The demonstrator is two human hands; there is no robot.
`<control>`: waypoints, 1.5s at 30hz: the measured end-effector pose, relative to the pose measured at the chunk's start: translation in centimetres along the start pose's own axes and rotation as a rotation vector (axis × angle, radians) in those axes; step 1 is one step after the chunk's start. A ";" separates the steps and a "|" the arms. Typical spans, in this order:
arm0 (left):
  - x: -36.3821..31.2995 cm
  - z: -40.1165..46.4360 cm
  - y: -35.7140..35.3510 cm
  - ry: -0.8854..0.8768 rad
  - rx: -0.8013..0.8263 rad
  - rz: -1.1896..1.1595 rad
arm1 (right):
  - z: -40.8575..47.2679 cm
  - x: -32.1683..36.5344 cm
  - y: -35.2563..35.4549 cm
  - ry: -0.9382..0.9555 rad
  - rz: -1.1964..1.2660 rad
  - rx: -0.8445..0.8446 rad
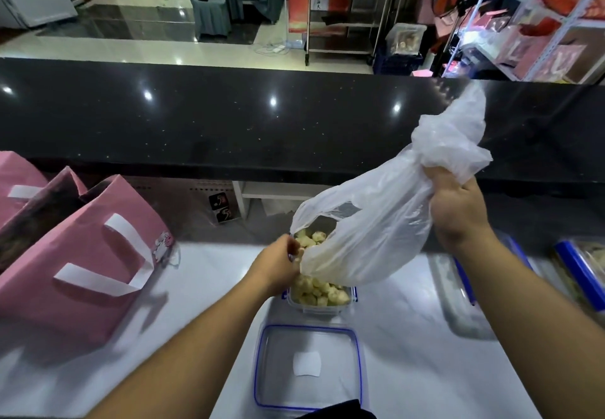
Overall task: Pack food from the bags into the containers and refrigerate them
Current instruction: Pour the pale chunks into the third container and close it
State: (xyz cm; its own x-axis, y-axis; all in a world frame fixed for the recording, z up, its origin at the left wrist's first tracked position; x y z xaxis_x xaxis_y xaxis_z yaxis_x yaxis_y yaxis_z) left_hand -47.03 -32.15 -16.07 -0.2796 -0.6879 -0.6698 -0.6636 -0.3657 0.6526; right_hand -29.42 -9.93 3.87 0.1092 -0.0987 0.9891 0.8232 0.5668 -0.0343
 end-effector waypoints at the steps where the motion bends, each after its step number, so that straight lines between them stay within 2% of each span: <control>1: 0.1 0.1 0.4 0.023 -0.045 -0.043 | -0.1 -0.2 0.4 -0.016 0.023 -0.018; 4: -0.4 0.1 1.6 0.061 -0.151 -0.269 | -0.5 -1.5 1.5 -0.085 0.064 -0.075; 7: -2.6 -0.3 2.8 0.002 -0.218 -0.405 | -0.7 -3.4 3.2 -0.151 0.049 -0.146; 9: -4.5 -0.5 2.2 -0.065 -0.141 -0.431 | -1.0 -4.7 4.0 -0.197 0.024 -0.158; 11: -6.9 -1.0 0.1 -0.147 0.037 -0.443 | -1.3 -6.0 4.8 -0.248 0.023 -0.180; 14: -10.3 -2.3 -3.9 -0.249 0.312 -0.338 | -1.9 -7.6 6.2 -0.314 0.096 -0.250; 16: -11.9 -2.8 -6.1 -0.263 0.396 -0.234 | -2.1 -8.3 7.4 -0.327 0.127 -0.293; 19: -13.8 -2.7 -7.5 -0.282 0.296 -0.026 | -2.3 -9.1 10.1 -0.318 0.096 -0.382; 21: -15.1 -2.5 -7.7 -0.293 0.182 -0.002 | -2.7 -8.8 12.0 -0.278 -0.026 -0.414; 24: -16.6 -2.3 -7.7 -0.203 0.053 -0.189 | -3.5 -7.6 13.5 -0.158 -0.243 -0.313; 28: -19.2 -2.3 -9.9 -0.031 -0.010 -0.433 | -4.9 -7.8 15.1 -0.051 -0.598 -0.120; 31: -22.2 -2.4 -13.2 0.028 0.029 -0.561 | -6.1 -9.7 16.4 -0.163 -0.628 0.104; 33: -24.8 -2.6 -16.0 0.015 0.088 -0.569 | -6.8 -9.5 17.6 -0.216 -0.605 0.183; 38: -32.3 -4.8 -23.9 -0.062 0.293 -0.534 | -6.1 -8.8 25.4 -0.227 -0.507 0.056; 45: -40.6 -7.1 -34.2 -0.146 0.455 -0.471 | -5.3 -8.2 40.8 -0.230 -0.648 -0.156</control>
State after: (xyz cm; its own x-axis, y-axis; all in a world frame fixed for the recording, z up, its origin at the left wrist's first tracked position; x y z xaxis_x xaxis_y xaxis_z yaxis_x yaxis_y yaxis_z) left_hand -8.03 3.89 -8.68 0.0416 -0.4157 -0.9085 -0.9550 -0.2837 0.0861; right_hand 6.19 9.68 -6.44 -0.5365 -0.1920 0.8218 0.7549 0.3263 0.5690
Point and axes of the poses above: each hand's wrist, its own z-axis towards the middle knuckle, its own y-axis out of the back of the hand, x = y × z, the point moved 9 cm from there along z, towards the middle knuckle, and after that the axes turned 1 degree about y, right-handed, at the moved point
